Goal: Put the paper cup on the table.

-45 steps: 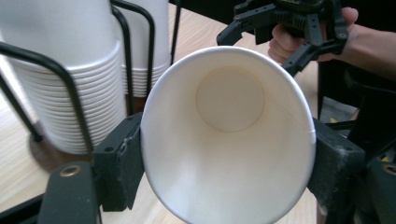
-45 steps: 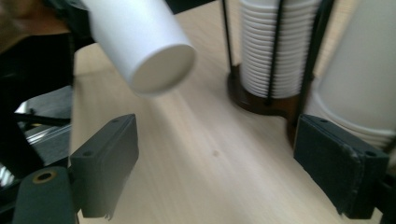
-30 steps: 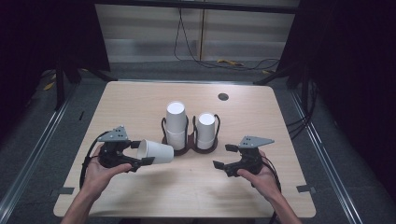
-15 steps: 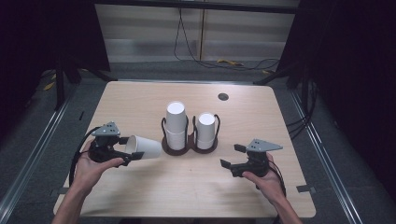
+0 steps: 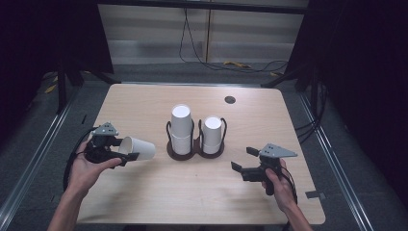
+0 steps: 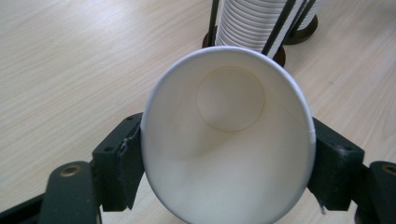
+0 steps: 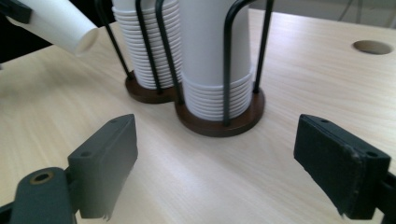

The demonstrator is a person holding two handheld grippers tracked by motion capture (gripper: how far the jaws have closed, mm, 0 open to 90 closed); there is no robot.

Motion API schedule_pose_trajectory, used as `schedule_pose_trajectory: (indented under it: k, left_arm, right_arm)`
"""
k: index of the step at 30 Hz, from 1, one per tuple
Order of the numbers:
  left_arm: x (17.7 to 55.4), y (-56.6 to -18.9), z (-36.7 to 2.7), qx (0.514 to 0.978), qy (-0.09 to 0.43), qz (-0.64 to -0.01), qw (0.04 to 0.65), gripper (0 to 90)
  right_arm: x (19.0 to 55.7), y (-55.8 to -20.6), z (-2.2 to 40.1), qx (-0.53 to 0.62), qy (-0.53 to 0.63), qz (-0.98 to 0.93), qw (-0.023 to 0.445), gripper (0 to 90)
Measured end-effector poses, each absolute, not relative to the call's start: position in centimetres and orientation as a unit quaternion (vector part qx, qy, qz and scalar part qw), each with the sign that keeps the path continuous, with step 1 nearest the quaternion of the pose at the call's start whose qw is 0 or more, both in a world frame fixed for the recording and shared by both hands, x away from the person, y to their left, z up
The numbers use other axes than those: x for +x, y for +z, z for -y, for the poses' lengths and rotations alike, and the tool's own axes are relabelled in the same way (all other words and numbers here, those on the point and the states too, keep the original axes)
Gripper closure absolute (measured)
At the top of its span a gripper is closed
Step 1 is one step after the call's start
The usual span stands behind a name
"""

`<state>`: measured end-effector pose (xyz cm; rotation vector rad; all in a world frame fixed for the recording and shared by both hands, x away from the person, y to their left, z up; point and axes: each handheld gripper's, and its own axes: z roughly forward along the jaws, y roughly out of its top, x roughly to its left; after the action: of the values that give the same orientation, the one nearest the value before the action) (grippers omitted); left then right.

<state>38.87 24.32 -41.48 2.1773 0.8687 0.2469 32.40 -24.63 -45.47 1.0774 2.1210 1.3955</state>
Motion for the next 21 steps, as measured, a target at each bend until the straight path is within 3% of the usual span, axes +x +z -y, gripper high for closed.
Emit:
schedule_pose_trajectory:
  k: [9,21]
  left_arm:
    - [40.7,-40.6,-24.5,0.866,0.114,-0.353,0.334,24.2]
    - [42.8,-41.2,-23.7,0.879,0.109,-0.372,0.278,24.1]
  right_arm:
    - [31.6,-44.9,24.5,0.390,0.505,-0.732,0.237,13.6]
    - [31.8,-45.3,24.5,0.399,0.497,-0.735,0.232,13.7]
